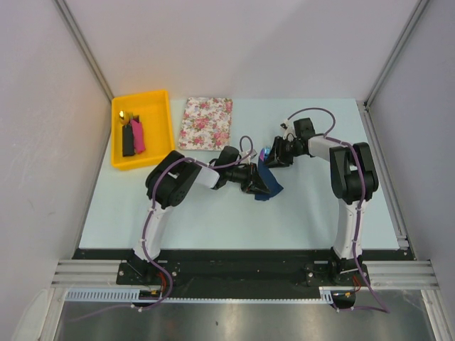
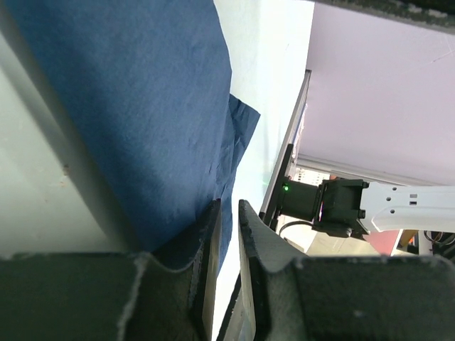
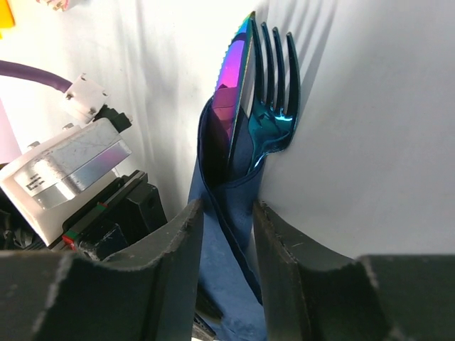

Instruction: Place the utensils on the paper napkin and roll it up

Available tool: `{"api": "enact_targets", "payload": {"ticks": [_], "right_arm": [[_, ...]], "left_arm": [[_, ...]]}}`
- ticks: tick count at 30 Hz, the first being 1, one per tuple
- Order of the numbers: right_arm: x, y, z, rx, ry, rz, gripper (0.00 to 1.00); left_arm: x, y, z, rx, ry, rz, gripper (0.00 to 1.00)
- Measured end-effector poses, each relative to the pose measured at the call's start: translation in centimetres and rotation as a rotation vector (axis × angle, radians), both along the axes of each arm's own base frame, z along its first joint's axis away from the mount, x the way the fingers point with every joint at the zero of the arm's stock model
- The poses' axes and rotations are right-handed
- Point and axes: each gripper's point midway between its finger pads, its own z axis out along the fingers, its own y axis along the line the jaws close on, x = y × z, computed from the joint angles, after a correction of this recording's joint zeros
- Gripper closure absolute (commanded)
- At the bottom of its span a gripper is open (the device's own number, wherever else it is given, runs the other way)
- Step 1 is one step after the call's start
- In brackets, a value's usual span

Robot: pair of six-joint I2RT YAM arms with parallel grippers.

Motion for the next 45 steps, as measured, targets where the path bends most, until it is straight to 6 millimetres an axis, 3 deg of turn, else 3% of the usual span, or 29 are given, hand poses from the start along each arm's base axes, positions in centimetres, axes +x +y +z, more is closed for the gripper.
{"api": "enact_targets", "payload": {"ticks": [7,10,13,20,23,27,29,33,35,39,45], "right_arm": [[-0.1,0.1,-0.4,-0.02,-0.002,0.005,0.72],[0.0,0.2,-0.6,-0.038,-0.011,0.008,0.83],[0.0,0.1,-0.9,-0.042,-0.004,0.009,1.0],[0.0,0.1,-1.0,-0.015,0.032,0.013,1.0],[0.0,0.2,-0.8,0.005,0.039,0.009,1.0],[0.0,0.3,-0.6,0.048,0.048,-0.003,1.0],[0.1,0.4,-0.5,0.067,0.049,-0.007,1.0],[0.1,0.7,-0.2,0.099,0.045,-0.01,1.0],[0.1,0.9,0.1,0.112,0.04,-0.009,1.0],[0.3,1.1,0.5,0.125,0.029,-0.005,1.0],[0.3,1.3,1.4,0.146,0.02,-0.004,1.0]], "left_arm": [[0.0,0.0,0.0,-0.005,0.0,-0.005,0.78],[0.1,0.1,0.0,-0.009,-0.001,-0.007,0.78],[0.2,0.1,0.0,-0.01,-0.002,-0.006,0.78],[0.3,0.2,0.0,-0.01,-0.003,-0.003,0.76],[0.4,0.2,0.3,-0.014,-0.017,-0.006,0.65],[1.3,0.5,1.4,-0.025,-0.084,0.003,0.43],[2.8,1.2,2.4,-0.027,-0.141,0.036,0.35],[7.7,4.8,4.9,-0.011,-0.26,0.165,0.24],[9.9,7.1,6.4,0.006,-0.327,0.224,0.09],[12.3,10.4,9.4,0.05,-0.448,0.298,0.0],[11.9,11.1,10.9,0.106,-0.543,0.281,0.0]]}}
